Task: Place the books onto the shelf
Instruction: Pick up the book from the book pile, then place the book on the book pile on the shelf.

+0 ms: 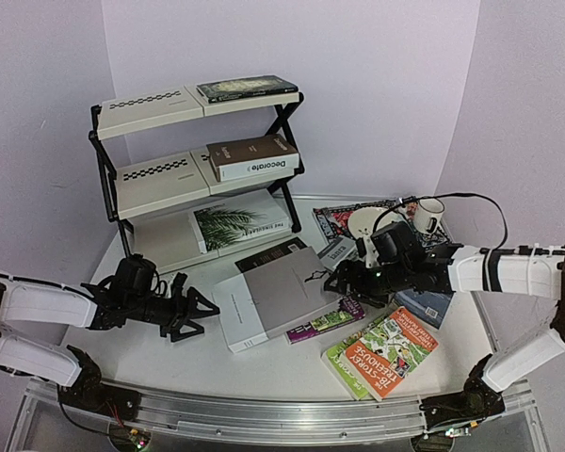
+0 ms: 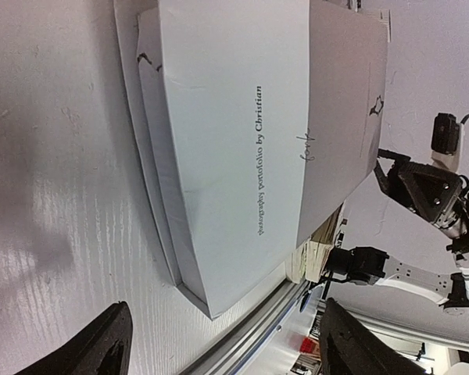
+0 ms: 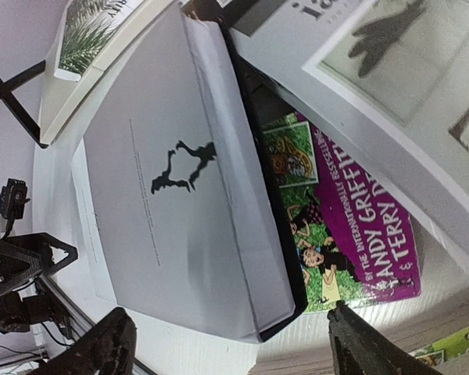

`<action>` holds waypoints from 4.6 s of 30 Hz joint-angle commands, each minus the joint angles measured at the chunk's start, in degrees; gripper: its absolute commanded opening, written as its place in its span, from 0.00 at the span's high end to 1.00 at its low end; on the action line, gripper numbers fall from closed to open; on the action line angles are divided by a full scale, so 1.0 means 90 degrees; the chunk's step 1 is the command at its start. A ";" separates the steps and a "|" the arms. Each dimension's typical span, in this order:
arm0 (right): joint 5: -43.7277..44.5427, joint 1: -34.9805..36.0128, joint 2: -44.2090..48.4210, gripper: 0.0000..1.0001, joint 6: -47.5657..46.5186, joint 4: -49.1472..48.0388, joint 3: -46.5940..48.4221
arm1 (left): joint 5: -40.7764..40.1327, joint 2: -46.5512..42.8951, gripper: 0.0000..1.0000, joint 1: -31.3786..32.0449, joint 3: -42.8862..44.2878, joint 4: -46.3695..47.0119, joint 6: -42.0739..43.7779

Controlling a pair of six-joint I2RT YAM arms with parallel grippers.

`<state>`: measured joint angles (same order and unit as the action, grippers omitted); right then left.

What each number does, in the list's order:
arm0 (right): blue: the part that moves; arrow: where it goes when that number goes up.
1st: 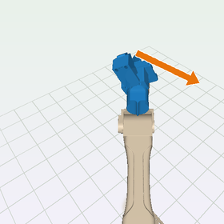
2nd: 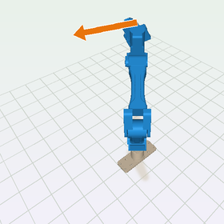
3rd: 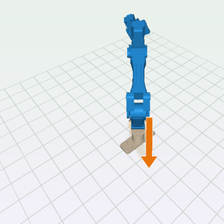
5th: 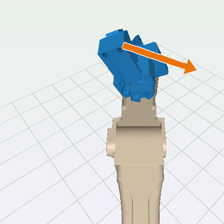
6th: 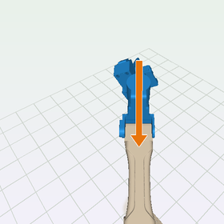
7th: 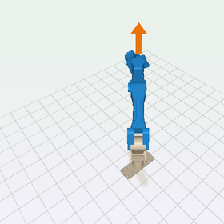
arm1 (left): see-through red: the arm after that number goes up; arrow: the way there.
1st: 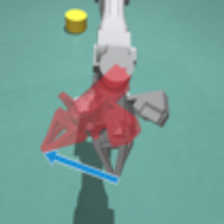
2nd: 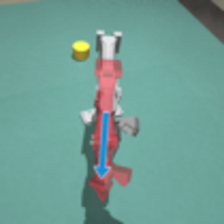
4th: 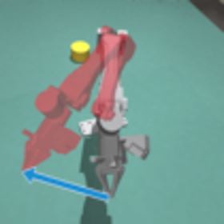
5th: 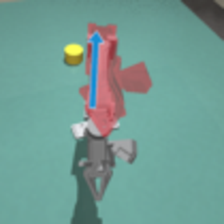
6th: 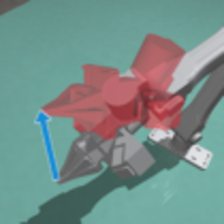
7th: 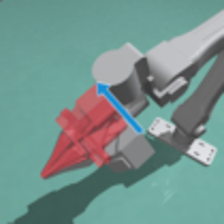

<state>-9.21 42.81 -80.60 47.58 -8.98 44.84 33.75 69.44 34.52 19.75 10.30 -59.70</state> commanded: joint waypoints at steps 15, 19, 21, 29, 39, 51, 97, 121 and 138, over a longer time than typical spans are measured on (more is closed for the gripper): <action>-0.0089 0.0029 -0.0702 0.54 -0.0589 0.0164 0.0775 | -0.0015 0.0891 0.33 0.0259 0.0379 0.1044 -0.0432; -0.0124 0.0029 -0.0750 0.59 -0.0590 0.0168 0.0783 | -0.0043 0.1077 0.41 0.0341 0.0421 0.1145 -0.0447; -0.0153 0.0029 -0.0745 0.59 -0.0585 0.0171 0.0772 | -0.0036 0.1145 0.44 0.0372 0.0435 0.1202 -0.0466; -0.0329 0.0029 -0.0799 0.64 -0.0539 0.0172 0.0799 | 0.0042 0.1589 0.53 0.0506 0.0580 0.1412 -0.0462; -0.0379 0.0029 -0.0800 0.72 -0.0524 0.0198 0.0958 | -0.0121 0.1311 0.90 0.0530 0.0650 0.1473 -0.0418; -0.0189 0.0020 -0.1283 0.74 -0.0870 0.0386 0.2099 | -0.0506 0.0512 0.95 0.0311 0.0930 0.1217 -0.0346; -0.1262 -0.0577 -0.4474 0.74 -0.1187 -0.0018 0.5823 | -0.1574 0.1358 0.93 -0.1332 0.3277 -0.0469 0.1514; -0.1222 -0.0577 -0.4897 0.76 -0.1197 -0.0879 0.5874 | -0.2225 0.1499 0.92 -0.1335 0.2619 0.0842 0.0961; -0.0891 -0.0575 -0.5266 0.76 -0.1206 -0.1384 0.6023 | -0.2648 0.2062 0.93 -0.1335 0.2307 0.1936 0.0512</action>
<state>-14.39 35.66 -127.46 37.23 -16.09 96.05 8.29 86.73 21.54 40.37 19.25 -53.98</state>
